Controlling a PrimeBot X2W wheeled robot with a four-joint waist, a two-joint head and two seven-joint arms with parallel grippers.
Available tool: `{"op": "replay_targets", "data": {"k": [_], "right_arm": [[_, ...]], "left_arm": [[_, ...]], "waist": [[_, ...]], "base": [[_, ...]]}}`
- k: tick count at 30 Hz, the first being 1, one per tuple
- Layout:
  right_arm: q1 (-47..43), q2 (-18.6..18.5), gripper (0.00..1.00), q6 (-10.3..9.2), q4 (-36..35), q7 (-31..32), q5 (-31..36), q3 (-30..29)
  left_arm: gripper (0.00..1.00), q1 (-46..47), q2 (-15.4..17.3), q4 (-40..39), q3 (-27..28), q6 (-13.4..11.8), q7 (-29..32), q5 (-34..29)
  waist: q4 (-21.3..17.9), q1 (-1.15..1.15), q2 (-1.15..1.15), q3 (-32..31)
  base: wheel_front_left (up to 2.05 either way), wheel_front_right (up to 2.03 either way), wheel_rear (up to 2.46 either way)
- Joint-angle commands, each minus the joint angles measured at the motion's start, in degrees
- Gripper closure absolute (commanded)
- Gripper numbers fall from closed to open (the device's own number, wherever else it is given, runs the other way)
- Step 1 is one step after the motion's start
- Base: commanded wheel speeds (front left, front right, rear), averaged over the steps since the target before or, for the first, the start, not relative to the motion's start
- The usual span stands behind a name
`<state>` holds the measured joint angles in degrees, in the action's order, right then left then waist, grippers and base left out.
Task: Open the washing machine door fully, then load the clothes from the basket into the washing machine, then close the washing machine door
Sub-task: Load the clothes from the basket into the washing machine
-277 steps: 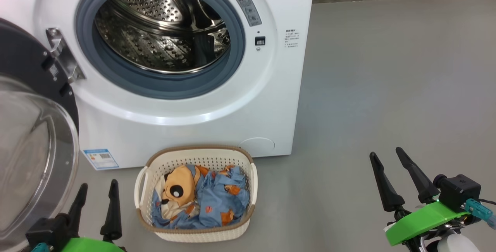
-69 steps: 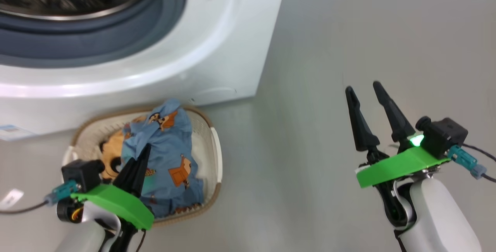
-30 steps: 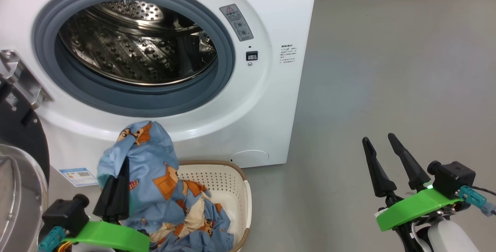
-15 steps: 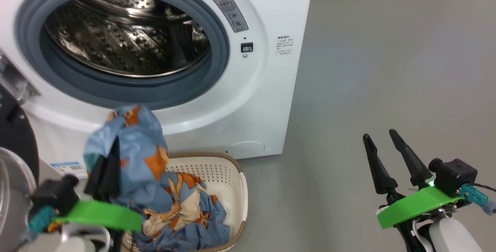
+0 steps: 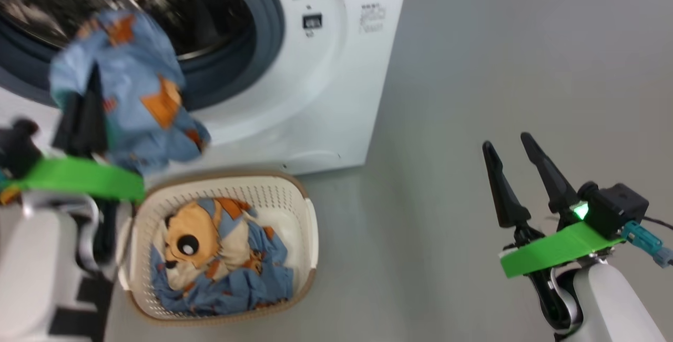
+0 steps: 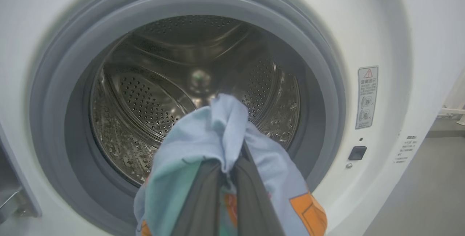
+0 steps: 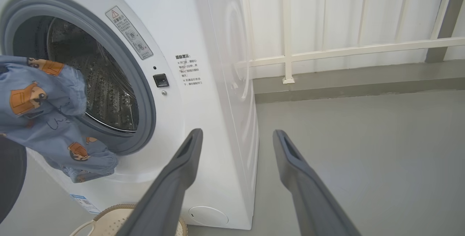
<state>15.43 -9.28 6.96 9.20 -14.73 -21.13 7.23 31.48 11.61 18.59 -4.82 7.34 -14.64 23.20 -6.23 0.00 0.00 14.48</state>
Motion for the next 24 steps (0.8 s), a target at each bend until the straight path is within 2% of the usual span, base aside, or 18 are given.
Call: {"op": "replay_targets", "data": {"k": [1, 8, 15, 24], "right_arm": [[1.5, 0.3, 0.00, 0.53, -1.8, -0.3, 0.8, 1.0], [3.5, 2.3, 0.00, 0.53, -2.9, -0.3, 1.8, 1.4], [5.2, 3.7, 0.00, 0.53, -4.0, -0.3, 2.6, 1.8], [6.5, 5.2, 0.00, 0.53, -4.5, -0.3, 2.8, 2.2]], "left_arm": [[1.00, 4.2, 2.8, 0.4, 1.2, 0.1, -0.4, 0.9], [1.00, 13.6, 6.6, 11.2, -2.5, 0.1, -0.4, 1.4], [1.00, 22.6, 9.6, 18.0, -4.5, 0.1, -0.4, 1.9], [1.00, 31.9, 10.9, 23.4, -4.2, 0.1, -0.4, 0.9]], "waist": [[-2.7, 0.00, 0.00, 4.9], [-5.3, 0.00, 0.00, 11.3], [-7.7, 0.00, 0.00, 17.2], [-9.7, 0.00, 0.00, 21.9]], "base": [[0.00, 0.00, 0.00], [0.00, 0.00, 0.00], [0.00, 0.00, 0.00], [0.00, 0.00, 0.00]]}}
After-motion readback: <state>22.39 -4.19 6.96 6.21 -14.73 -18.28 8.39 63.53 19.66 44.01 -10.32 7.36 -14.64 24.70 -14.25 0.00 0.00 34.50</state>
